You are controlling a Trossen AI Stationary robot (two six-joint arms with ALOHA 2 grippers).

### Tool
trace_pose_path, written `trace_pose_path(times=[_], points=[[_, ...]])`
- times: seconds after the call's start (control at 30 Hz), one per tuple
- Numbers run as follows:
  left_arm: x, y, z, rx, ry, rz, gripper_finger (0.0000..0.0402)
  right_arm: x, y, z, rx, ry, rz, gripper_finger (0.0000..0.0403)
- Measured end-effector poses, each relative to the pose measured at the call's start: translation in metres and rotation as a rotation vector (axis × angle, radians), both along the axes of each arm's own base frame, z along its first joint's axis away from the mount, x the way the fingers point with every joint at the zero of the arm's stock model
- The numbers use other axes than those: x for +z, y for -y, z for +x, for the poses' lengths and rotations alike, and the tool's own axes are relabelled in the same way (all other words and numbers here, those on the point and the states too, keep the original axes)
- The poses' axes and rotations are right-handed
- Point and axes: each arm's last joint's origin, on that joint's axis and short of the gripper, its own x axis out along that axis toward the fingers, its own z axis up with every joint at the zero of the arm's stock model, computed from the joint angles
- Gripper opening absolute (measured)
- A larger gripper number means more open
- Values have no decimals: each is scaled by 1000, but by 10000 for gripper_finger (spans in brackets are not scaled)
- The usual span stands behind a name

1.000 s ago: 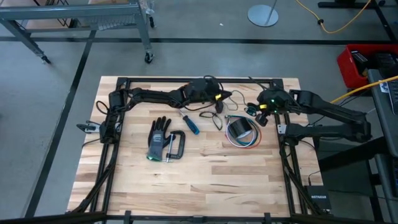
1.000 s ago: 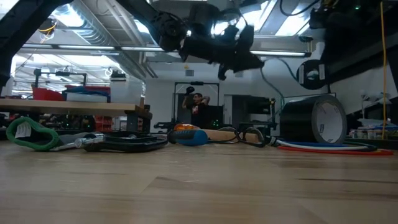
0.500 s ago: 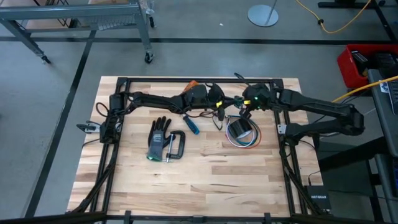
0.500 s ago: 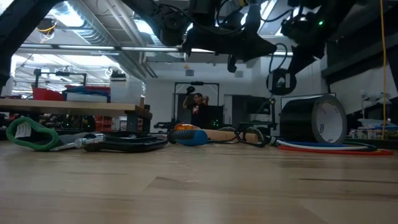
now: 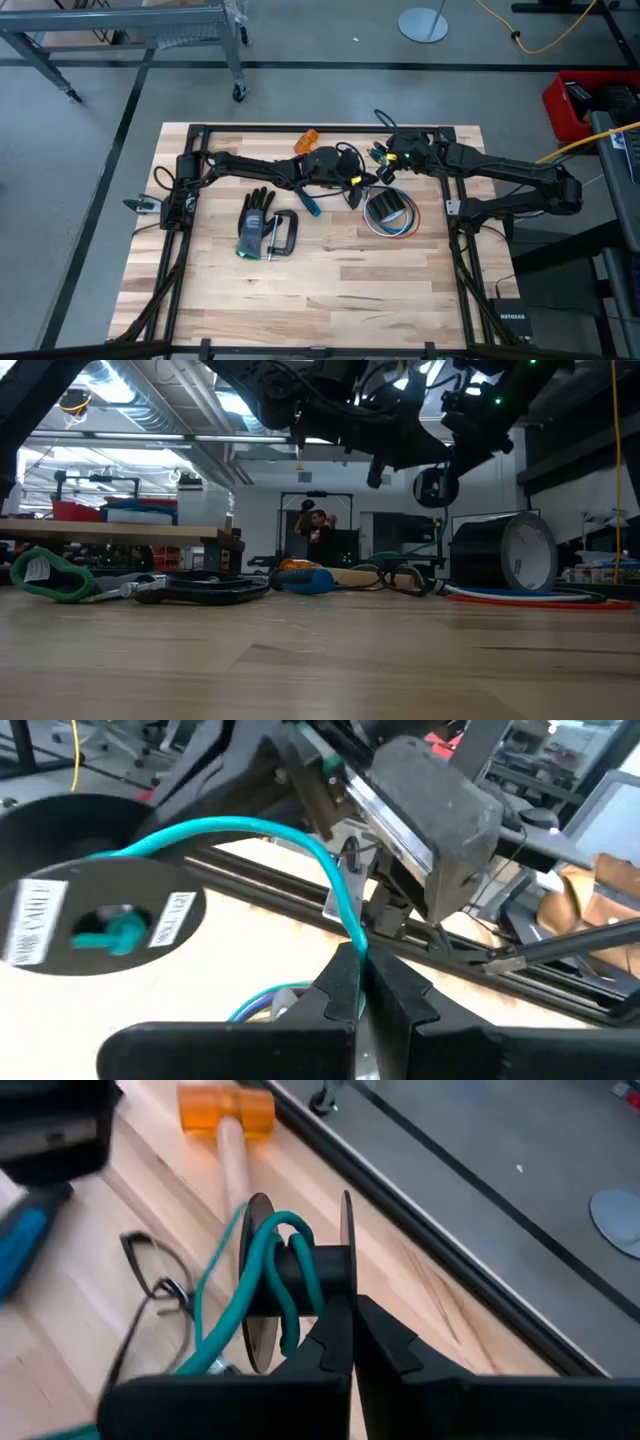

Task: Coil cords
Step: Coil the green wire onto the spool

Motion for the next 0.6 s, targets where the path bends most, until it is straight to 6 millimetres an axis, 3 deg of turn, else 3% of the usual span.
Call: trace_pose_path(times=[0.37,0.6], points=[[-1,0,0,6,-15,13,0,14,3,11,41,192,-43,1],[-8,-1,-2,48,-95,51,0,35,-4,-6,59,299,-72,1]])
